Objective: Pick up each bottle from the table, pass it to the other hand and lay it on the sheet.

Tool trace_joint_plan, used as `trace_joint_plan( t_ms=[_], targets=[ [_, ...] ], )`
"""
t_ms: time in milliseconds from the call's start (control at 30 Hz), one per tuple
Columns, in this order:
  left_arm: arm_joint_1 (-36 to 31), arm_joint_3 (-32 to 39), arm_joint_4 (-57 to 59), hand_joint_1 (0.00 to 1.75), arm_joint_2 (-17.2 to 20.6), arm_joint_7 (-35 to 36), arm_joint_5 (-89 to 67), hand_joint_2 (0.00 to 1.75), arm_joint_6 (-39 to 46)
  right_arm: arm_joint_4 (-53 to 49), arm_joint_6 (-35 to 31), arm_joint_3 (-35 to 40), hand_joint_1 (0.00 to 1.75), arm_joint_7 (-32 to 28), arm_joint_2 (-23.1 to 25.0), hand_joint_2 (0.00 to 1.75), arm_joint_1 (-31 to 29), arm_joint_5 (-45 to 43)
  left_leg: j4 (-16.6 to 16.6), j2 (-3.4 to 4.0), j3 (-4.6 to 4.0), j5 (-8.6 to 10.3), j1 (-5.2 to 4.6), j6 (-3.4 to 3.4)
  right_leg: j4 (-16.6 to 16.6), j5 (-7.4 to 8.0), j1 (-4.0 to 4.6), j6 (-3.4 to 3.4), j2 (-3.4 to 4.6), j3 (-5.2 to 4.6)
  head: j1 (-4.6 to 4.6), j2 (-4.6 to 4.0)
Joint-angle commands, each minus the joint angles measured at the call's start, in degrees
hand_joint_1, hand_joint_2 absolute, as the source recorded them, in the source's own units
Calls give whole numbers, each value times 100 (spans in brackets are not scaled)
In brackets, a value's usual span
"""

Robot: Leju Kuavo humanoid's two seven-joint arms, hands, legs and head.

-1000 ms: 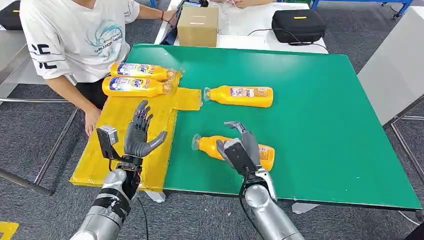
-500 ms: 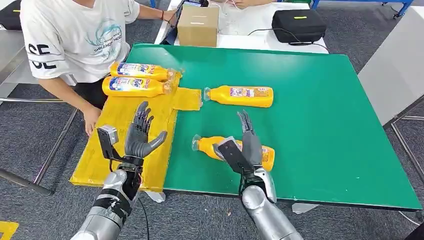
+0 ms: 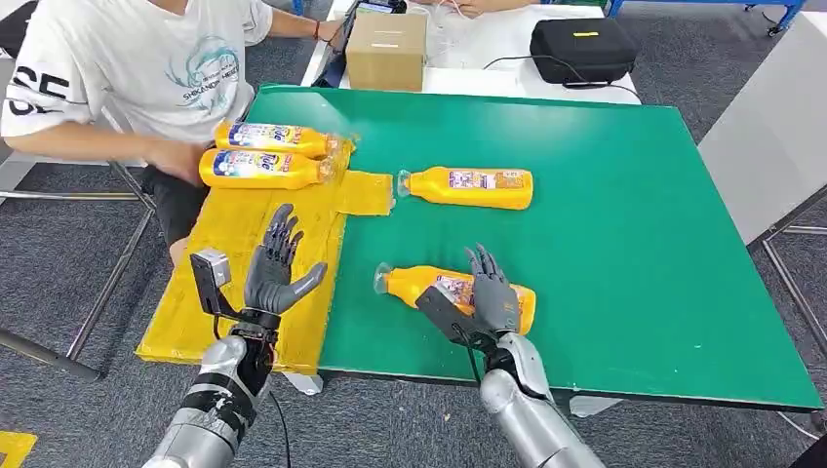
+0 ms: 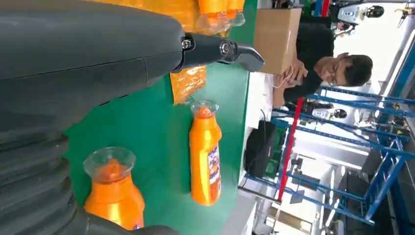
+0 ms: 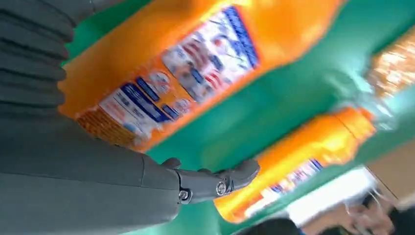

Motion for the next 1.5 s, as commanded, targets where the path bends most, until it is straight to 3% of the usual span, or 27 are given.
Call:
trace_joint_plan(
  t_ms=[33,167,800,833,867,1067,1200,1233,1267,1367,1500],
  targets=[
    [-75,104,86,0,62,41,22,175,-96,875,254,278,0,251,-196,175,-444,216,-2,-1,7,-1,3,-4,-3,-1,3,-5,-1,8,0,0],
    [-64,210,116,0,84,36,24,175,-266,1179,861,474,0,566,-382,175,-631,548,-4,1,17,-3,7,-7,-8,0,8,-9,3,18,-2,0],
    [-68,243,141,0,81,43,55,175,-363,1250,1017,520,0,602,-402,175,-693,602,-4,-13,28,2,5,-4,-9,-1,6,-9,-11,32,0,0],
    [-65,271,156,0,88,24,25,175,-358,1293,1169,569,51,616,-449,175,-752,640,-6,-14,31,3,8,-6,-12,0,8,-12,-12,36,0,0],
    [-75,302,186,0,90,5,28,175,-407,1345,1296,597,175,617,-475,175,-806,646,-3,-11,29,2,7,-4,-9,0,7,-10,-9,32,0,0],
    [-252,390,503,0,143,-92,59,175,-770,1713,2262,714,175,259,-728,175,-1418,411,-1,-12,33,6,1,0,-5,2,1,-5,-12,34,0,0],
    [-535,341,969,0,165,-230,16,175,-1000,2204,3361,1074,175,-67,-1012,175,-2202,162,2,-21,28,15,1,3,-4,7,1,-6,-19,33,0,0],
    [-660,276,1133,0,161,-206,22,175,-1189,2499,4134,1294,175,-129,-1110,175,-2694,173,2,-19,28,17,2,5,-5,9,3,-6,-17,32,-2,0],
    [-764,265,1297,0,150,-224,41,175,-1251,2577,4343,1381,175,-178,-1183,175,-2936,141,3,-22,26,18,0,6,-4,11,1,-2,-19,32,-2,0],
    [-908,220,1540,0,140,-351,17,175,-1254,2698,4479,1467,175,-230,-1212,175,-3147,-18,5,-17,27,25,-12,19,1,16,-11,12,-14,29,-7,0],
    [-876,211,1527,0,153,-365,24,175,-1259,2578,4205,1432,175,-205,-1205,175,-2948,-274,2,-25,29,26,-8,18,-7,17,-9,10,-20,39,-2,0]
  ],
)
